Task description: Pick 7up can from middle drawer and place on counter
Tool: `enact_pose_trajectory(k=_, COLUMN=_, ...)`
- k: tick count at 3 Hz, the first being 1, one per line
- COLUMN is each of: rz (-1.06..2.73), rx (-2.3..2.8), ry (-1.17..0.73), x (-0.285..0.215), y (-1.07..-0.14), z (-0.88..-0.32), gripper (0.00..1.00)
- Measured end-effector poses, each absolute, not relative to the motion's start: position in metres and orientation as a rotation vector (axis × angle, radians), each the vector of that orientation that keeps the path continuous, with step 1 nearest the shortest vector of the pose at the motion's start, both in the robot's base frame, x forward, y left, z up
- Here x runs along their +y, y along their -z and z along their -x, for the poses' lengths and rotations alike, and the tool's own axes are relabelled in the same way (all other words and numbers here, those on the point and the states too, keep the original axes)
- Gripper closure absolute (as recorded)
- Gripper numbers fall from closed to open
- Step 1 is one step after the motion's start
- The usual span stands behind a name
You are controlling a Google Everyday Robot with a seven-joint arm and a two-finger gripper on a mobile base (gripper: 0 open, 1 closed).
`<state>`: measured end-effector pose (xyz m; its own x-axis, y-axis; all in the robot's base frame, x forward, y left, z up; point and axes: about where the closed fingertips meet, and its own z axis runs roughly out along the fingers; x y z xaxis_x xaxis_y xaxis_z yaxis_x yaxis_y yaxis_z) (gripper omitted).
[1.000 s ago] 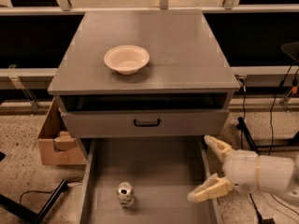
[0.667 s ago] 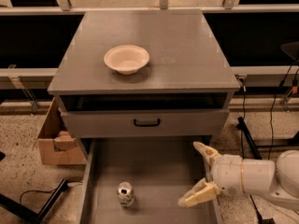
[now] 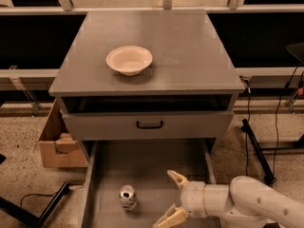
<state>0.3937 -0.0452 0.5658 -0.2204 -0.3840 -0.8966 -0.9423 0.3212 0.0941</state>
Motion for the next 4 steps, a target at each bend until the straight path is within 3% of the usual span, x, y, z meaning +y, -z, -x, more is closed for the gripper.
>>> enact_pose_trajectory(k=2, rz=1.167, rx=1.677, ry=-0.904, x=0.002, y=-0.470, z=-0.416, gripper=0.00)
enact_pose_trajectory(k=4, rz=1.161, rx=1.528, ry=-0.921, x=0.055, y=-0.443, z=-0.449, gripper=0.00)
